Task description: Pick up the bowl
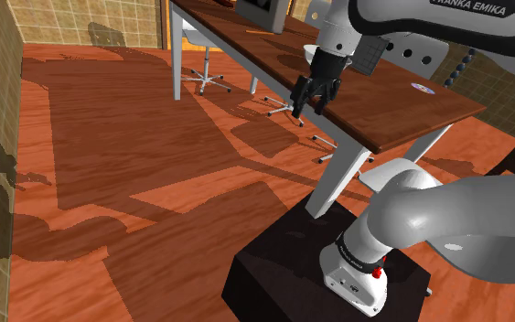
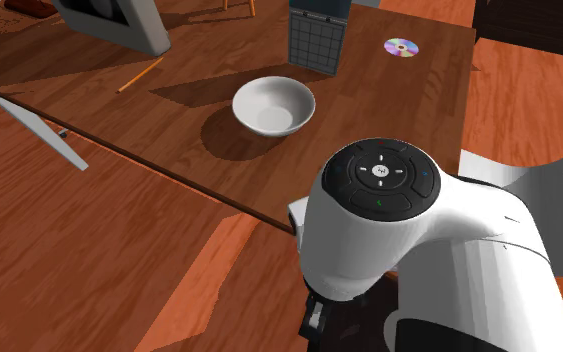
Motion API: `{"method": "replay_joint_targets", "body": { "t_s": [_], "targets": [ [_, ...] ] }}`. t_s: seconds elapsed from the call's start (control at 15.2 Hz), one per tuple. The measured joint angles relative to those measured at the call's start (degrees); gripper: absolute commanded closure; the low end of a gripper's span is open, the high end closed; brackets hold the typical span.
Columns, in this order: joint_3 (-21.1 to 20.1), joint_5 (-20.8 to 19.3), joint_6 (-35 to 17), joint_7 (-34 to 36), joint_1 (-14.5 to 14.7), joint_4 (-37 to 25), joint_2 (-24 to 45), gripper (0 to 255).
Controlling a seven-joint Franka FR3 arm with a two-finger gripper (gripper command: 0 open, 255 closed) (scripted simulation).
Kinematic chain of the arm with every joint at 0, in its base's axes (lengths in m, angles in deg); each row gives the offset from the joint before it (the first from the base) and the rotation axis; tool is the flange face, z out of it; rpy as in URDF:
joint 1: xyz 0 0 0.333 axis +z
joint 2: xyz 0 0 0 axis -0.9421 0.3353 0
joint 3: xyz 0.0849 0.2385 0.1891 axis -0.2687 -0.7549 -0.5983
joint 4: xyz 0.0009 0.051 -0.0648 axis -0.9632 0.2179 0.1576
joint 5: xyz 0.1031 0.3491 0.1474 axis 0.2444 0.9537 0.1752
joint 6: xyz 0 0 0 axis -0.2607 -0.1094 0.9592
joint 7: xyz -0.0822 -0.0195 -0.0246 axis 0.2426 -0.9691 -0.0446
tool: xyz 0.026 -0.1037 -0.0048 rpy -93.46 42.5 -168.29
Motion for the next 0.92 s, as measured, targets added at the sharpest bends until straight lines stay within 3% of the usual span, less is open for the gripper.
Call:
{"method": "replay_joint_targets", "body": {
  "t_s": [0.26, 0.4, 0.53, 0.73, 0.86, 0.92],
  "targets": [
    [1.21, -3.36, -0.95, -3.27, -0.71, -0.63, 1.18, 0],
    [1.49, -2.91, -1.15, -5.75, -1.30, -2.43, 2.79, 0],
    [1.78, 0.08, -2.81, -9.15, -2.98, -1.99, 2.93, 0],
    [0.87, 3.55, -3.62, -15.55, -7.90, -5.20, 5.48, 0],
    [-0.77, 0.96, -5.92, -19.85, -11.94, -7.19, 8.73, 0],
    [-1.73, -5.15, -8.41, -21.61, -13.77, -7.12, 10.08, 0]
  ]
}}
